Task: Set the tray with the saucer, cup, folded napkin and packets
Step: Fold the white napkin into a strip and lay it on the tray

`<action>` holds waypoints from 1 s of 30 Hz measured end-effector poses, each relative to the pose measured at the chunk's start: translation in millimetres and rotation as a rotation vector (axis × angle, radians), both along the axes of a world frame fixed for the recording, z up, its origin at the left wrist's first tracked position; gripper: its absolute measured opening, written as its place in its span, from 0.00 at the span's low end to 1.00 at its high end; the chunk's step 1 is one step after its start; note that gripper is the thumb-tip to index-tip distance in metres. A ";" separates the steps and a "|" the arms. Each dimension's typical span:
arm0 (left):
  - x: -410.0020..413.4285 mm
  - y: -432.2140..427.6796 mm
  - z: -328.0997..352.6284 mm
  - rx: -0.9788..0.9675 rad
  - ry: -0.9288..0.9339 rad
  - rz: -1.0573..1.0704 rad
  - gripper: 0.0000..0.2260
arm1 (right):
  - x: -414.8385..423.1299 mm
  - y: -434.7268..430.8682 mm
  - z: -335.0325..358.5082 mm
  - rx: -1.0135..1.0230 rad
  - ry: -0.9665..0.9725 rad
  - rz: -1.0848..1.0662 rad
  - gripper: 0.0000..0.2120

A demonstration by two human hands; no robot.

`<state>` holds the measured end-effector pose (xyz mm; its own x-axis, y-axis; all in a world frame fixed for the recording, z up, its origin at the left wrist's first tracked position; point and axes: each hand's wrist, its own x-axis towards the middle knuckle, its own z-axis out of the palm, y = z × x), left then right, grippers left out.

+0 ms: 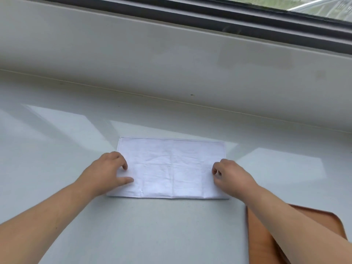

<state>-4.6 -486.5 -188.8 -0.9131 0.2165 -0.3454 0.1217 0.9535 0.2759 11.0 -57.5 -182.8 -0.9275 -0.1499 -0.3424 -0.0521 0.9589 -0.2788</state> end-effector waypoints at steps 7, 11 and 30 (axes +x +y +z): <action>36.9 -20.1 5.6 -0.077 -0.120 -0.148 0.37 | 53.4 8.7 5.9 0.172 0.001 0.227 0.18; 48.4 -25.8 0.8 -0.070 -0.012 -0.174 0.23 | 66.0 14.4 2.8 0.253 0.017 0.281 0.19; -19.2 -15.9 1.9 0.451 -0.113 0.590 0.17 | -20.8 29.8 19.3 -0.241 -0.114 -0.385 0.06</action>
